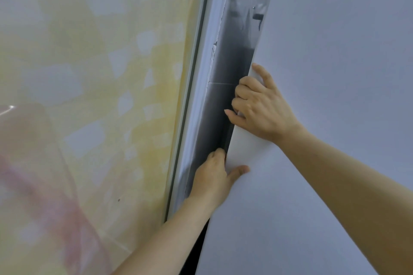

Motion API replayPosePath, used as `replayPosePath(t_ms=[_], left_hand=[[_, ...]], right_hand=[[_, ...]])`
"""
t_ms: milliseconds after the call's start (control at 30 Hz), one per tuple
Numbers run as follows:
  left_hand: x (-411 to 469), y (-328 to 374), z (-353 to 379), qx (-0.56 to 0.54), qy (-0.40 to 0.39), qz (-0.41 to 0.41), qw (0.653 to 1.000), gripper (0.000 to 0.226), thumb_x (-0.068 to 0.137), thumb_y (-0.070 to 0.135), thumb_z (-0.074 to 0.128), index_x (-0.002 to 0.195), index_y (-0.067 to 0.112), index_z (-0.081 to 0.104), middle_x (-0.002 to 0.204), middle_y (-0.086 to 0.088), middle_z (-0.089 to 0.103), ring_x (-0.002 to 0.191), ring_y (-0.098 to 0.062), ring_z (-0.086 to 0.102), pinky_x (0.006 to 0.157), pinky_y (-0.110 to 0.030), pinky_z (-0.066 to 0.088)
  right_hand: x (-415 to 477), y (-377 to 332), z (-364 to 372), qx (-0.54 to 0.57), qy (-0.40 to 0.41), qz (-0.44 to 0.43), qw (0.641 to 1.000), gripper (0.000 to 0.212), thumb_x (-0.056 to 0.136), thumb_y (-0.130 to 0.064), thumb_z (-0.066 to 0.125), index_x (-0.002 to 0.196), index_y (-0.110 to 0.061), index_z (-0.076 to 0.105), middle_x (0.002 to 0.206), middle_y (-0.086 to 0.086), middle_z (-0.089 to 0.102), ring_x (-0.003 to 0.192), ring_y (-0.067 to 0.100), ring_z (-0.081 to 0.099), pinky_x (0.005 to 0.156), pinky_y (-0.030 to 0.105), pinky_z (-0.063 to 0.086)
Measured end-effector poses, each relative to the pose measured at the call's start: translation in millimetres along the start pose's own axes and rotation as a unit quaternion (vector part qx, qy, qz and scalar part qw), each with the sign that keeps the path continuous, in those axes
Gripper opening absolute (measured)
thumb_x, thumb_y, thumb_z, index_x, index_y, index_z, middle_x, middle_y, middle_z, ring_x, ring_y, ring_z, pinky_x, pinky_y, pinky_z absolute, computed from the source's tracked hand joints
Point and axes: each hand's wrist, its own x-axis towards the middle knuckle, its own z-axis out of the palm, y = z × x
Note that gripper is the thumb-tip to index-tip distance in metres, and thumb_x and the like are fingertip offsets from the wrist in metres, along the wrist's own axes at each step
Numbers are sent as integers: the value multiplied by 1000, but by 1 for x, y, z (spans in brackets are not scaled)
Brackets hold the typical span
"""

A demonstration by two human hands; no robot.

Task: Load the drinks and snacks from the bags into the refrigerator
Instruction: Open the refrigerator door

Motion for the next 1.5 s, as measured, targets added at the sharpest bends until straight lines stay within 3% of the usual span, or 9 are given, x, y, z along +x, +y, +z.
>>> replayPosePath(t_ms=[167,400,733,1000,1367,1500], left_hand=[[-2,-4,-1,-2,1,10,1000,51,78,69,55,91,21,45,91,7,52,75,-10,53,55,-24,41],[-42,10,-16,5,5,10,1000,55,76,73,53,91,21,44,90,5,53,76,-14,56,65,-36,52],[-130,50,-32,9,35,7,999,46,72,77,51,87,33,51,88,11,62,76,-8,60,67,-38,54],[-208,95,-30,13,74,1,997,53,70,80,48,90,31,55,88,11,64,76,-9,62,66,-40,55],[-275,139,-31,33,33,29,998,43,80,64,52,93,24,56,87,7,63,75,-13,60,67,-40,54],[-294,152,-35,54,-1,61,997,35,86,52,56,81,18,49,74,4,54,65,-14,52,53,-29,40]], right_hand=[[-3,-8,-2,3,33,26,999,45,97,-33,44,66,-12,67,74,2,60,99,22,58,118,45,17],[-6,-17,-40,21,63,22,998,43,97,-32,46,64,-13,66,73,1,61,100,21,58,118,43,16],[-23,-34,-127,97,168,32,981,35,90,-24,55,58,-12,60,70,1,57,97,23,61,113,46,28],[-49,-40,-200,140,246,50,958,35,89,-17,52,55,-11,56,68,3,55,93,24,62,111,48,32],[-87,-41,-275,140,227,81,961,34,88,-20,50,57,-8,57,72,5,54,98,25,54,116,48,25],[-102,-41,-302,131,194,89,968,29,85,-21,56,60,-8,59,72,7,54,100,24,50,116,48,23]])
